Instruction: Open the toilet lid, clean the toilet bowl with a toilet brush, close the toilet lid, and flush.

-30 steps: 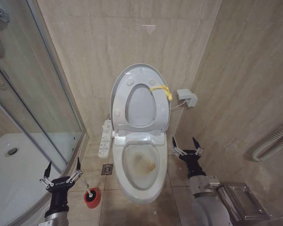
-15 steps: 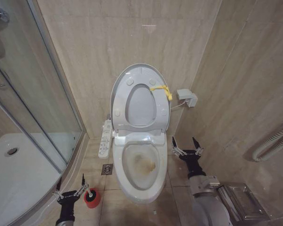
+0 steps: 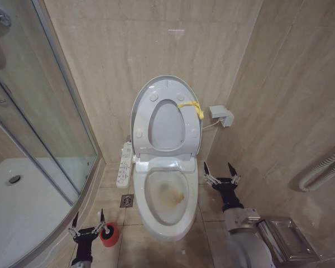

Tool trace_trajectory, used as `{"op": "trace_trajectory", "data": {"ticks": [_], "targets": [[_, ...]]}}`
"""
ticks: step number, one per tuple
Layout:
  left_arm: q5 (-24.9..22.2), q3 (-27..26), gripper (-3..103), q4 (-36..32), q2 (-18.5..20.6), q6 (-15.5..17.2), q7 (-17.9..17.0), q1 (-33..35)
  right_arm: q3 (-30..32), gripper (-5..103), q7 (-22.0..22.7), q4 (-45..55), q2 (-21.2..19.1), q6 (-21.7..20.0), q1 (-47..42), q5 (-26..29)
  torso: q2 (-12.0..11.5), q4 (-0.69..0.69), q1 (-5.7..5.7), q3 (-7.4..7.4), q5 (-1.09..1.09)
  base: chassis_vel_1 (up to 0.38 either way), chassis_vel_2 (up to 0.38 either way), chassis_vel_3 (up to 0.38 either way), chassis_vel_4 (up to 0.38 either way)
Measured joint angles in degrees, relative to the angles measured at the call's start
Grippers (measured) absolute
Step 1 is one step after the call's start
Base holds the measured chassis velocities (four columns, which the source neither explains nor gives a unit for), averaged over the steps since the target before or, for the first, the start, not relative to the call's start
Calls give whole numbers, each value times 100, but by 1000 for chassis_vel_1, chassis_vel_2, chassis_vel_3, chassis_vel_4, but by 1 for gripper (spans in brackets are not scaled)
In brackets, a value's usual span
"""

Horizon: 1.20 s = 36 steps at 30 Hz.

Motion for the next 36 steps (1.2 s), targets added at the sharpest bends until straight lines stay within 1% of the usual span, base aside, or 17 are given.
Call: {"op": "trace_trajectory", "data": {"ticks": [7, 15, 28, 36], "targets": [[68, 3, 99, 2, -6, -45, 27, 14, 0, 100, 0, 0, 0, 0, 0, 0, 0, 0, -1, -1, 0, -11, 5, 7, -5], [75, -11, 98, -7, -11, -63, 46, 30, 0, 100, 0, 0, 0, 0, 1, 0, -1, 0, 3, 1, 0, -79, 67, 86, -86], [161, 22, 98, 34, -48, -84, 60, 60, 0, 100, 0, 1, 0, 0, -1, 0, 1, 0, -3, -1, 0, -8, 10, 12, -10], [229, 61, 98, 369, -70, -180, 50, -51, 0, 100, 0, 0, 0, 0, 1, 0, -1, 0, 3, 1, 0, -72, 51, 49, -68]]}}
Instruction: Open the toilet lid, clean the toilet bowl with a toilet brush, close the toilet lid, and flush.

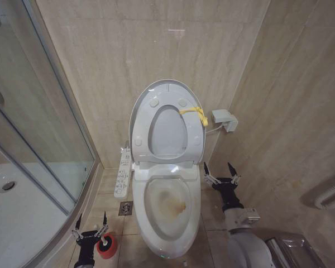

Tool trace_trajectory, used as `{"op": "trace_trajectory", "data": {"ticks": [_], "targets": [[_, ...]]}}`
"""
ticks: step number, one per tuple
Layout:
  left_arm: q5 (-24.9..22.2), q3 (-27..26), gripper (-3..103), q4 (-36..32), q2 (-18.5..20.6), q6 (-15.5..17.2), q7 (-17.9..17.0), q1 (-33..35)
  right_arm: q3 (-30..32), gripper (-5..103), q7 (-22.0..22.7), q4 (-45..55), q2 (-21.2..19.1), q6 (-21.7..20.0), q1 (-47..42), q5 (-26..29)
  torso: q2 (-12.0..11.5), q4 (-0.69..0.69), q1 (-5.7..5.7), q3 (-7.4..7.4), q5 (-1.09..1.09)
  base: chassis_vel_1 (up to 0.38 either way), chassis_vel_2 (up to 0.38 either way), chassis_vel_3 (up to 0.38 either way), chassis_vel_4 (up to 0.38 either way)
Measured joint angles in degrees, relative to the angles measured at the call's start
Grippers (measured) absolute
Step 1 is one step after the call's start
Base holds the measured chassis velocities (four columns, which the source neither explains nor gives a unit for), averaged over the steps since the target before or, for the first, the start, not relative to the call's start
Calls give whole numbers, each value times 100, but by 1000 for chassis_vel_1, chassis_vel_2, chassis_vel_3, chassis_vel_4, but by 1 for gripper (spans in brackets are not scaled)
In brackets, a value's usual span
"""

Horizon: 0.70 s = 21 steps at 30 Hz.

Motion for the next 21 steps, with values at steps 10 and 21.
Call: {"op": "trace_trajectory", "data": {"ticks": [10, 21], "targets": [[-52, 201, 98, 718, -81, -129, -8, -222, 0, 100, 0, 0, 0, 0, -2, 0, 1, -1, -4, -1, 0, 2, -5, -10, 4], [-228, 289, 93, 1756, -92, -479, 241, -625, 0, 100, 0, 0, 0, 0, -2, 0, 1, 0, -4, -1, 0, 0, 0, 0, 0]]}}
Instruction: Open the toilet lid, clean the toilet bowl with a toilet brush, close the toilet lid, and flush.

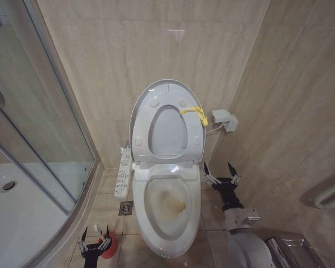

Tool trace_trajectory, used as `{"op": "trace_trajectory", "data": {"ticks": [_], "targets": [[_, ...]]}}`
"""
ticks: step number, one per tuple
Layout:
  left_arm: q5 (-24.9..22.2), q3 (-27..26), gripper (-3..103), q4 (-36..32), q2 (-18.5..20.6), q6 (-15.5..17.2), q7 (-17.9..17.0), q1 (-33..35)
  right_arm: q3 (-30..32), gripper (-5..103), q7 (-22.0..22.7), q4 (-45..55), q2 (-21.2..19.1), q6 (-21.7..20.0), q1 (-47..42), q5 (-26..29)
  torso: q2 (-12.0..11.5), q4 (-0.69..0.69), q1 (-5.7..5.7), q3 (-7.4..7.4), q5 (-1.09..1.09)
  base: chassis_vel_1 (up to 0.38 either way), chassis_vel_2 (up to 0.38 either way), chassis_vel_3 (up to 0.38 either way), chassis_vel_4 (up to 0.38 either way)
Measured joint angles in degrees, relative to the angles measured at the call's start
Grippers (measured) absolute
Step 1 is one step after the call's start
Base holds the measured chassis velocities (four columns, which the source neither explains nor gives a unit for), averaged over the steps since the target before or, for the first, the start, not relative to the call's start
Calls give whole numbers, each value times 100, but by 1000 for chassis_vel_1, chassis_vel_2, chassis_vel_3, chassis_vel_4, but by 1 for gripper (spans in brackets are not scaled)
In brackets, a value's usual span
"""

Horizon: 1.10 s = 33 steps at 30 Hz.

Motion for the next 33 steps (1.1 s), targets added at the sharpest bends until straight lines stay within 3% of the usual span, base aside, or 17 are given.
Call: {"op": "trace_trajectory", "data": {"ticks": [7, 15, 16, 22, 23, 30, 31, 33], "targets": [[-137, 46, 93, 300, 4, -69, 190, -223, 0, 100, 0, 0, 0, 0, 0, 0, 0, 0, 0, 0, 0, 0, 0, 0, 0], [-447, 69, 92, 499, -2, -200, 638, -391, 0, 100, 0, 0, 0, 0, 0, 0, 0, 0, 1, 0, 0, 0, 0, 0, 0], [-462, 70, 78, 502, 5, -210, 690, -399, 0, 100, 0, 0, 0, 0, 0, 0, 0, 0, 0, 0, 0, 0, 0, 0, 0], [-479, 66, 78, 603, 23, -289, 824, -432, 0, 100, 0, 0, 0, 0, 0, 0, 0, 0, 0, 0, 0, 0, 0, 0, 0], [-479, 57, 51, 651, 26, -333, 861, -441, 0, 100, 0, 0, 0, 0, 0, 0, 0, 0, 1, 0, 0, 0, 0, 0, 0], [-468, 19, 51, 815, 55, -476, 961, -454, 0, 100, 0, 0, 0, 0, 0, 0, 0, 0, 1, 0, 0, 0, 0, 0, 0], [-463, -5, 24, 876, 64, -518, 997, -464, 0, 100, 0, 0, 0, 0, 0, 0, 0, 0, 0, 0, 0, 0, 0, 0, 0], [-461, -11, 24, 903, 66, -536, 1010, -470, 0, 100, 0, 0, 0, 0, 0, 0, 0, 0, 1, 0, 0, 0, 0, 0, 0]]}}
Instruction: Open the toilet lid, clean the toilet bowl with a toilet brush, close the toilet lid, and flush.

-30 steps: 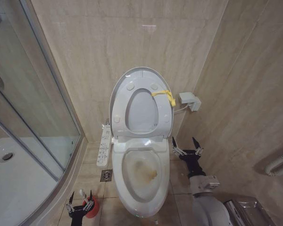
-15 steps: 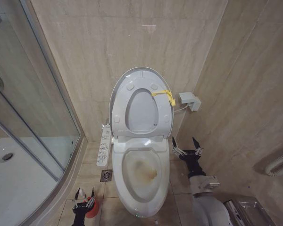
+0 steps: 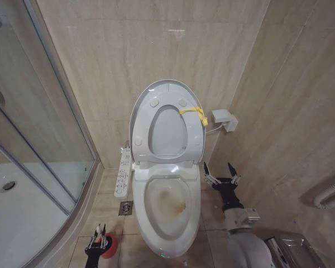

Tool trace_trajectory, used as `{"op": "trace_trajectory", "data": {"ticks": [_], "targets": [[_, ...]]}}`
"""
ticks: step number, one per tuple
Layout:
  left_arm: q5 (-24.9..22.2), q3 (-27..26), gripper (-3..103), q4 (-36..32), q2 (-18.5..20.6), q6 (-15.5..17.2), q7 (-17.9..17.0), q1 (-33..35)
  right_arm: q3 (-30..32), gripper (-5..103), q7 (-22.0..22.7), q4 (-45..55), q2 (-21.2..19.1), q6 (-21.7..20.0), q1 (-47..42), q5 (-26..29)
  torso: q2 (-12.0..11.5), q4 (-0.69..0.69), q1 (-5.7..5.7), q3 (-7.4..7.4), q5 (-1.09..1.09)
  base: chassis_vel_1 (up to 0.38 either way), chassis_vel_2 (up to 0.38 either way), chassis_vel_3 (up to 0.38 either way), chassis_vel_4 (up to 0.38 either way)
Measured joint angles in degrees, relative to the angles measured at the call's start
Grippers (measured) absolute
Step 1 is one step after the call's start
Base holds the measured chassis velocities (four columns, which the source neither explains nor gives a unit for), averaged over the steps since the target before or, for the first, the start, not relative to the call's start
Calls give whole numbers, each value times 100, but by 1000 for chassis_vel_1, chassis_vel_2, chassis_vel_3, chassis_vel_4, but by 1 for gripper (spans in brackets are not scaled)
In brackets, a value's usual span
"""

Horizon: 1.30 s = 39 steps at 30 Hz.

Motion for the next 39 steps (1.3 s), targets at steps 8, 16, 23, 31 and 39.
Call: {"op": "trace_trajectory", "data": {"ticks": [8, 16, 23, 31, 39], "targets": [[21, -54, 18, 31, -12, -119, 60, -48, 0, 100, 0, 0, 0, 0, 0, 0, 0, 0, 0, 0, 0, 0, 0, 0, 0], [43, -62, 18, -499, -31, -144, 37, 110, 0, 100, 0, 0, 0, 0, 0, 0, 0, 0, 0, 0, 0, 0, 0, 0, 0], [210, -102, 18, -1124, -42, -167, -130, 401, 0, 100, 0, 0, 0, 0, 0, 0, 0, 0, 0, 0, 0, 0, 0, 0, 0], [276, -211, 18, -2383, 104, -115, -423, 1042, 0, 100, 0, 0, 0, 0, 0, 0, 0, 0, 0, 0, 0, 0, 0, 0, 0], [565, -203, 18, -4162, 239, 104, -810, 2067, 0, 100, 0, 0, 0, 0, 0, 0, 0, 0, -1, 0, 1, 0, 0, 0, 0]]}}
